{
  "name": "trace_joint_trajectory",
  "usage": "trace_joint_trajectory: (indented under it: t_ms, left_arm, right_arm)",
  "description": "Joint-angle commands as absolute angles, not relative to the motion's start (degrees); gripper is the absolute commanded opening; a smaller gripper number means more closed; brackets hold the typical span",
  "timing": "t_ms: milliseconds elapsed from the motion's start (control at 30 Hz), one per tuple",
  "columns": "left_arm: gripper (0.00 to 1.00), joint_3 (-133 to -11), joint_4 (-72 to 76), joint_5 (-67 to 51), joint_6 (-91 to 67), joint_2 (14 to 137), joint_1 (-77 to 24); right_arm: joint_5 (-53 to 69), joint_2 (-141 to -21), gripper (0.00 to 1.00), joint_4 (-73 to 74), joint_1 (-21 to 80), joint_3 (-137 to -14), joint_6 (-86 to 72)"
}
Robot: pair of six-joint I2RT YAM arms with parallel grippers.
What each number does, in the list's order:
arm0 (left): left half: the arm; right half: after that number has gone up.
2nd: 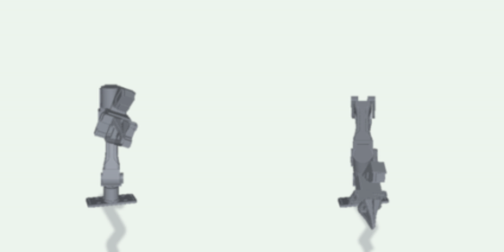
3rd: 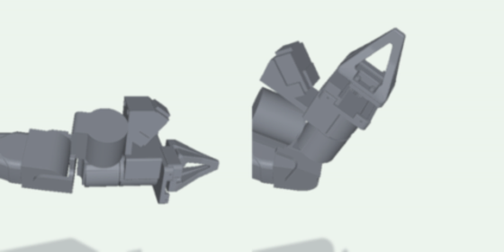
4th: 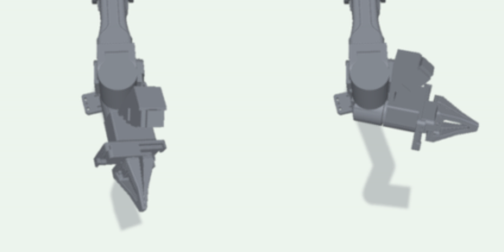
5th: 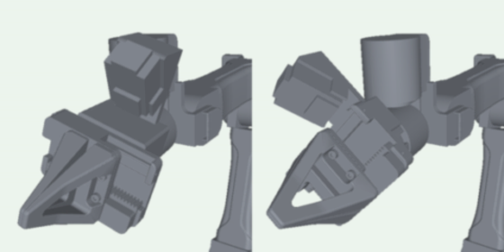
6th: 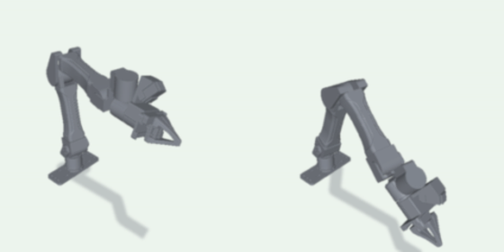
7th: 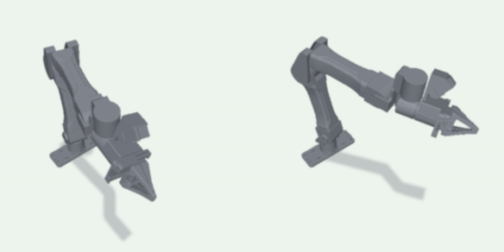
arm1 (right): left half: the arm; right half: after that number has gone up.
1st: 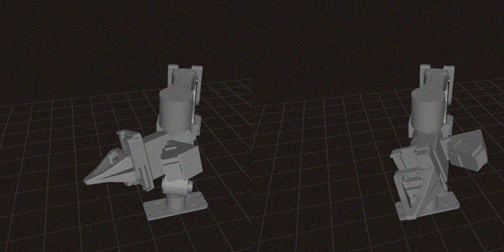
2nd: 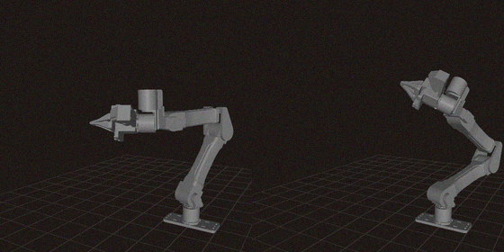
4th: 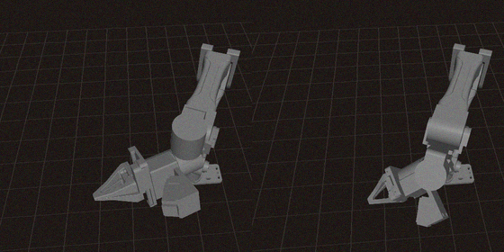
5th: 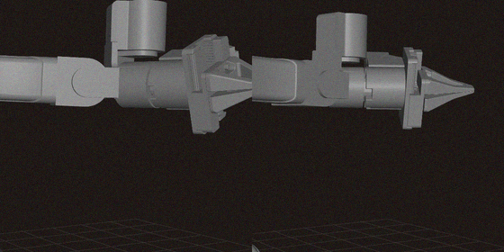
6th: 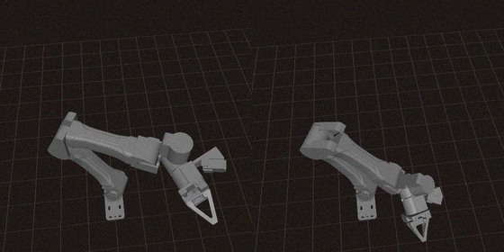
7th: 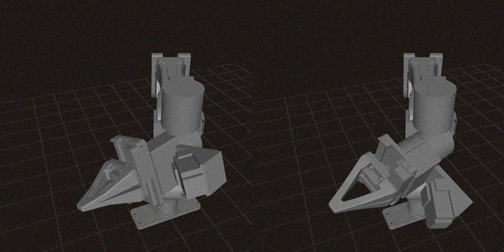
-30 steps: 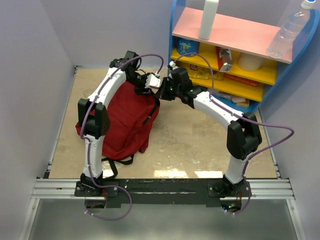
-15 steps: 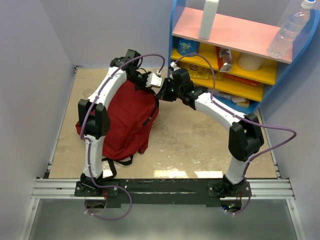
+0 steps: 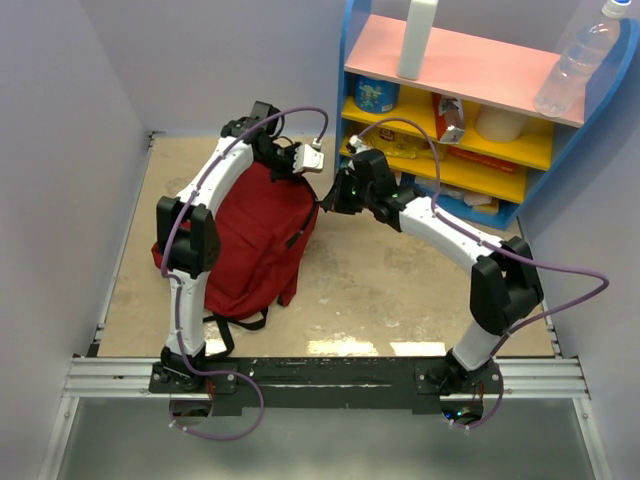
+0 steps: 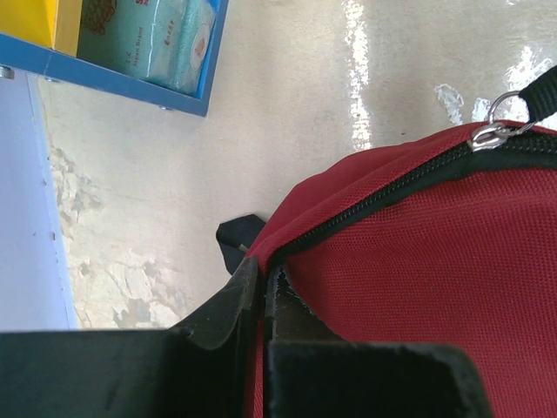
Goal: Pack the student bag
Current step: Zip the student bag at the center of the board.
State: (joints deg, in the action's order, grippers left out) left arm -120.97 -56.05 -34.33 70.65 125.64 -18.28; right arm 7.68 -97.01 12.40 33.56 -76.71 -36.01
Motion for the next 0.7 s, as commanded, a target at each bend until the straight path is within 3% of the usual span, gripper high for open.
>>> trace_joint_trajectory:
  t_ms: [0,367,667]
  left_arm:
    - [0.0,-120.59,-48.6,-32.96,69.7,121.9,-16.79]
    - [0.0,-116.01,-37.8,-27.34,62.93,120.15,-17.23]
    - [0.0,-114.53,-37.27,-26.37,61.79,119.53,-18.1]
  right_arm:
    - [9.67,-93.16,0.0,11.6,33.4,-75.59,-35.07]
    - [7.39,-89.65,0.0,10.11,41.04,-70.05,-38.49]
    - [6.59,-89.3,0.0,8.44,47.02,-68.11,-40.87]
